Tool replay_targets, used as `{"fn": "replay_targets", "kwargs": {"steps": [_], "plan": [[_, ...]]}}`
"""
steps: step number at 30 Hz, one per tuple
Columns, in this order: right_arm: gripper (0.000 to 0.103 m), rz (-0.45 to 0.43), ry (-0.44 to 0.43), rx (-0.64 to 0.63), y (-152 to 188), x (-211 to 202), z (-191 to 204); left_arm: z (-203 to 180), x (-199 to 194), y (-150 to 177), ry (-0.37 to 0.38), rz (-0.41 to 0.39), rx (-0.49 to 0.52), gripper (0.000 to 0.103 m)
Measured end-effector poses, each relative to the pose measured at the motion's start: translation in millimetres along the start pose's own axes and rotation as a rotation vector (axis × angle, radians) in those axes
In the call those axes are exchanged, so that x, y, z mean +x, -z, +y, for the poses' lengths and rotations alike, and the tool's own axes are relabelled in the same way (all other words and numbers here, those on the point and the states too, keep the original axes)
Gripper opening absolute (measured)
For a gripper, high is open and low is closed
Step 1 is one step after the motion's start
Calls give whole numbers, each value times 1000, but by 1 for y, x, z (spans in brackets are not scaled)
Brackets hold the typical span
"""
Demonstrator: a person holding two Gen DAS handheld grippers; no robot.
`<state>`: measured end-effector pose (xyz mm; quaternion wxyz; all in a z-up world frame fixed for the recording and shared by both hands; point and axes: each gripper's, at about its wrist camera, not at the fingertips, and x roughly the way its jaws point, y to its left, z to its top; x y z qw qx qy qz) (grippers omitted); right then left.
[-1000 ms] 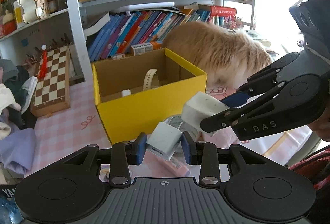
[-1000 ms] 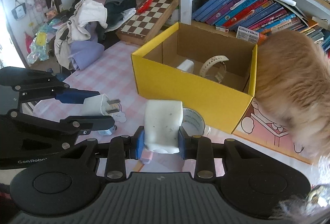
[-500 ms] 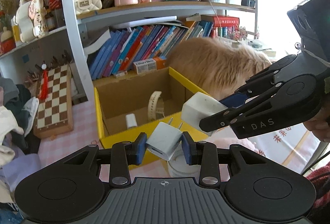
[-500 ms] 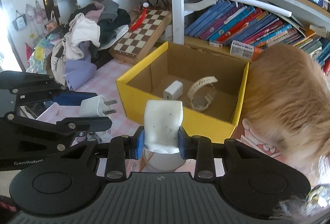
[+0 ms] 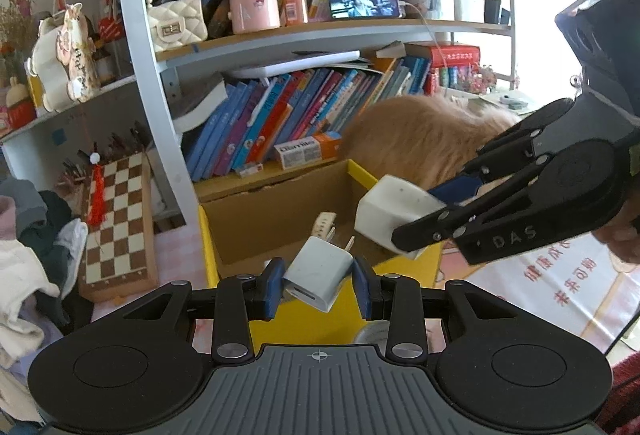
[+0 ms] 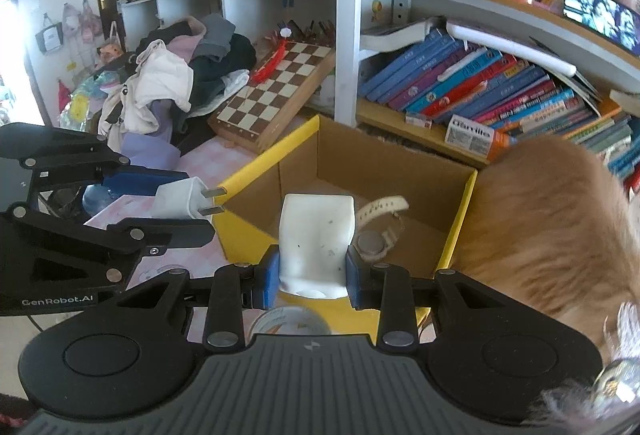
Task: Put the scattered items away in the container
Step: 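Lift the charger and soap bar with both tools over the yellow box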
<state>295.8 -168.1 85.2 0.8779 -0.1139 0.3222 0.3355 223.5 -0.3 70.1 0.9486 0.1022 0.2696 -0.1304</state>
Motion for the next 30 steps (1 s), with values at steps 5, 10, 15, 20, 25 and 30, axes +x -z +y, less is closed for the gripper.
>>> {"fn": "replay_targets", "kwargs": {"steps": [5, 10, 15, 20, 25, 30], "plan": [[30, -6, 5, -18, -15, 9, -13, 8, 12, -8, -22, 6, -14, 34], [30, 1, 3, -37, -23, 21, -22, 11, 25, -13, -32, 16, -15, 34], [30, 10, 1, -40, -29, 33, -32, 14, 39, -18, -34, 31, -9, 34], [30, 30, 0, -51, -39, 51, -40, 17, 57, -21, -30, 52, -14, 34], [30, 51, 3, -67, -52, 71, -49, 19, 73, -21, -22, 82, -18, 34], [30, 85, -4, -77, -64, 96, -56, 20, 89, -20, -12, 122, -22, 34]]}}
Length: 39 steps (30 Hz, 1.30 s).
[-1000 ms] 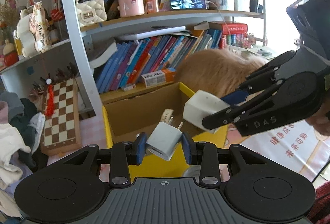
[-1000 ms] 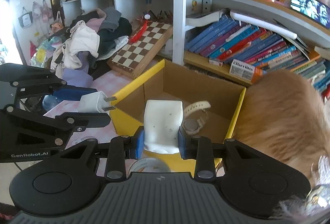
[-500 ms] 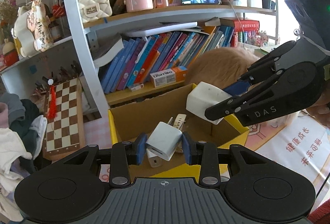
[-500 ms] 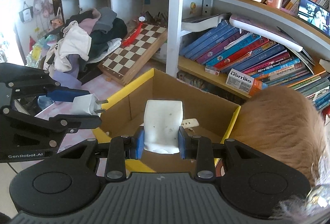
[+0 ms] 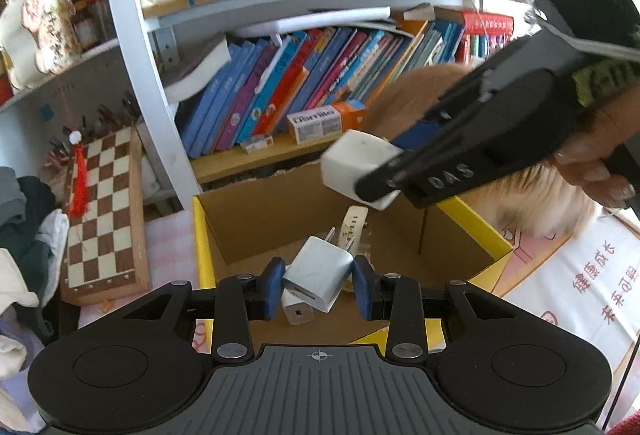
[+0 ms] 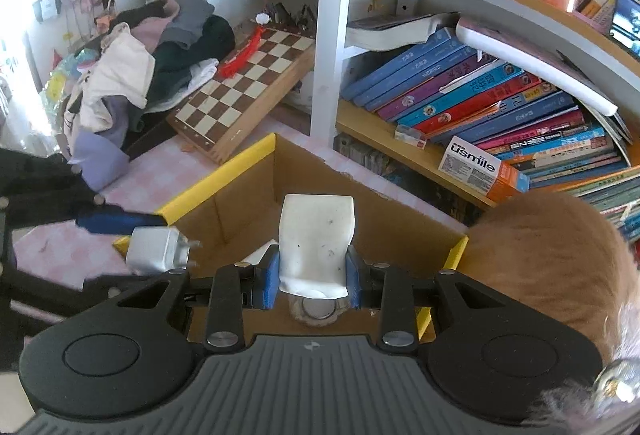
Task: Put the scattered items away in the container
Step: 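Lift the charger and soap bar with both tools over the yellow box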
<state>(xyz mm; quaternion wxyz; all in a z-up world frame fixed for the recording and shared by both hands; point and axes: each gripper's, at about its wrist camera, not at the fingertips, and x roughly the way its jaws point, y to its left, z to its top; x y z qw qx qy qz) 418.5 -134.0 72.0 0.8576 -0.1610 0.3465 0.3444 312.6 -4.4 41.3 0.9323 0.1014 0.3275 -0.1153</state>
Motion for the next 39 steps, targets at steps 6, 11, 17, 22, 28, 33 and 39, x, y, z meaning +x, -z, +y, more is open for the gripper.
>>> {"fn": "replay_targets", "kwargs": {"steps": [6, 11, 17, 22, 28, 33, 39], "plan": [[30, 61, -23, 7, -13, 36, -8, -1, 20, -1, 17, 43, -1, 35], [30, 113, -33, 19, -24, 65, -14, -3, 35, -2, 29, 74, -6, 35], [30, 178, -37, 47, -29, 98, -23, -1, 53, -2, 47, 121, -32, 35], [30, 235, -44, 49, -26, 118, -23, -2, 62, -1, 61, 154, -33, 35], [30, 294, -53, 58, -19, 139, -26, -3, 72, -1, 78, 184, -42, 35], [30, 327, -45, 76, -14, 154, -32, -6, 80, 1, 92, 207, -38, 35], [30, 343, -43, 86, -12, 162, -36, -6, 84, 1, 112, 215, -49, 35]]}}
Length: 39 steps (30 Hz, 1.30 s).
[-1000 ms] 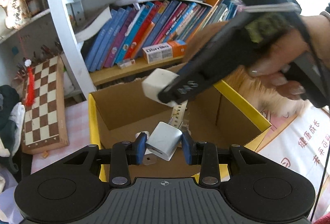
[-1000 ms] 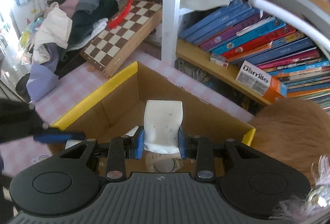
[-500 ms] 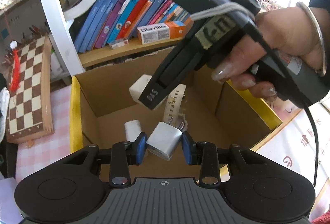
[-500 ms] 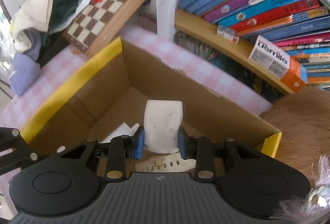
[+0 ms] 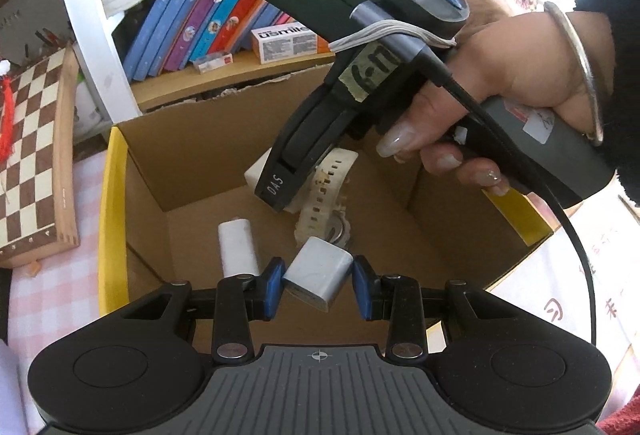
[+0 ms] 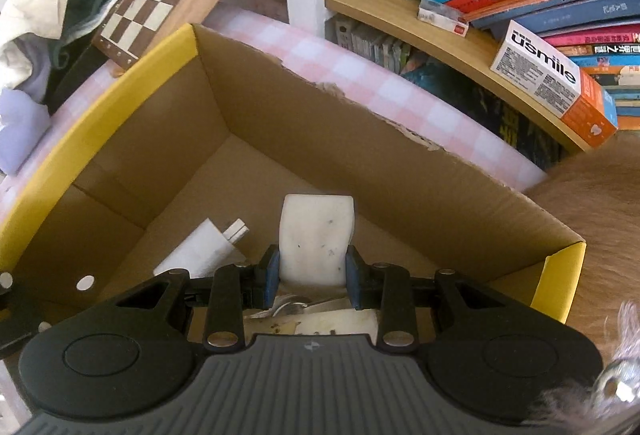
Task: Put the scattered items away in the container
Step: 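Open the left tool to drop the charger while the right tool releases the soap bar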
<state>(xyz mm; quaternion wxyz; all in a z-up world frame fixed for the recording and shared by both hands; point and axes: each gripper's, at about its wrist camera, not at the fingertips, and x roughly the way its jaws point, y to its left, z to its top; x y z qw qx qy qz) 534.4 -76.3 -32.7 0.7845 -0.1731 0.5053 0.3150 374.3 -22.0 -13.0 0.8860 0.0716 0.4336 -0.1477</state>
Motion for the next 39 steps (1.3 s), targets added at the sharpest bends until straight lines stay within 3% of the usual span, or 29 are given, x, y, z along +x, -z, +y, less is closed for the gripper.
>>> {"fn": "replay_targets", "kwargs": {"steps": [17, 34, 37, 39], "plan": [[31, 16, -50, 62, -4, 10, -9, 3, 4, -1, 24, 22, -10, 35], [33, 30, -32, 62, -2, 16, -7, 4, 5, -3, 42, 30, -18, 35], [39, 19, -30, 63, -1, 12, -6, 3, 3, -2, 38, 24, -13, 36], [45, 6, -30, 61, -2, 8, -6, 2, 0, -2, 41, 8, -10, 45]]}}
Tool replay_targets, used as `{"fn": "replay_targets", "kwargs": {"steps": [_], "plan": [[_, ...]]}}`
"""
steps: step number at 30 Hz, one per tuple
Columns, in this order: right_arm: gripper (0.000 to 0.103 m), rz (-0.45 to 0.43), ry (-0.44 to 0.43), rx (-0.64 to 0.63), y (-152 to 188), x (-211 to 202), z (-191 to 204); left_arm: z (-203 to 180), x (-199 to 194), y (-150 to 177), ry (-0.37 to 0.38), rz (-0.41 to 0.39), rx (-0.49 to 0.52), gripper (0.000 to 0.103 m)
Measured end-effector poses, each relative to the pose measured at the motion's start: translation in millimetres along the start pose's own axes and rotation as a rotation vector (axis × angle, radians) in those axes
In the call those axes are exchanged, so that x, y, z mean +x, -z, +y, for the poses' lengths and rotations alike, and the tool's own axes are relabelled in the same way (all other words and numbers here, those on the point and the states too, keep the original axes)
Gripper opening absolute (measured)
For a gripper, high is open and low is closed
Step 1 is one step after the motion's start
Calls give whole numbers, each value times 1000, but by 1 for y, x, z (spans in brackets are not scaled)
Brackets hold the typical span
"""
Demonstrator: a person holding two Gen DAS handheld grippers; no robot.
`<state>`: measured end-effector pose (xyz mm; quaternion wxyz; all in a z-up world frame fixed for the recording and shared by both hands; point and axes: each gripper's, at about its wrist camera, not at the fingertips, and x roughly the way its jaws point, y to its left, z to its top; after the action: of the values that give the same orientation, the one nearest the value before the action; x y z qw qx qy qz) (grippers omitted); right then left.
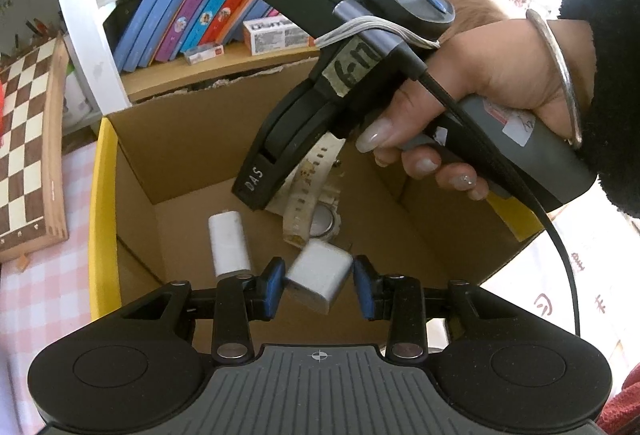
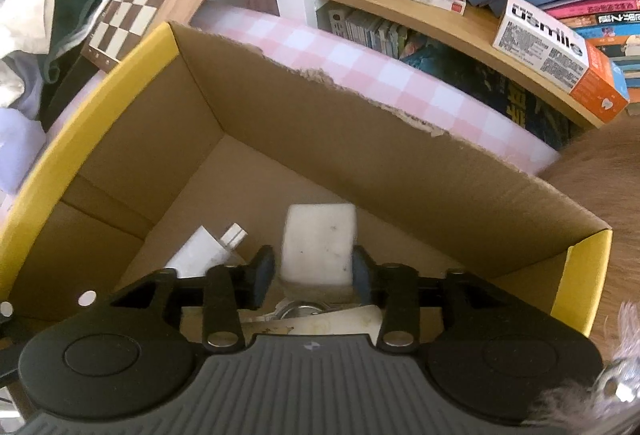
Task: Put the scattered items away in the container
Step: 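Open the left tool to drop the charger while the right tool releases the soap bar, then withdraw both tools from the yellow box back toward the table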
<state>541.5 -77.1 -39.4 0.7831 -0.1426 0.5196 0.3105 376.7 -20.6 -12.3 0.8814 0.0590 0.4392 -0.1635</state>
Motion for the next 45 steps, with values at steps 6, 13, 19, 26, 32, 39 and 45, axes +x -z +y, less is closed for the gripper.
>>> {"fn": "replay_targets", "kwargs": {"steps": [6, 13, 19, 26, 32, 39, 45], "plan": [[59, -37, -1, -11, -1, -15, 5, -3, -11, 0, -24, -33, 3, 56], [64, -84, 10, -37, 5, -39, 13, -6, -34, 0, -76, -96, -6, 63], [65, -164, 11, -68, 8, -73, 23, -11, -59, 2, -120, -173, -9, 68], [66, -243, 28, -91, 20, -107, 42, -14, -94, 12, -153, -259, -28, 72], [66, -305, 37, -85, 41, -139, 59, -16, -127, 36, -173, -313, -14, 74], [66, -362, 49, -65, 74, -178, 83, -13, -157, 66, -163, -353, -54, 75], [67, -418, 43, -46, 103, -208, 110, -18, -182, 93, -183, -377, -65, 81]]}}
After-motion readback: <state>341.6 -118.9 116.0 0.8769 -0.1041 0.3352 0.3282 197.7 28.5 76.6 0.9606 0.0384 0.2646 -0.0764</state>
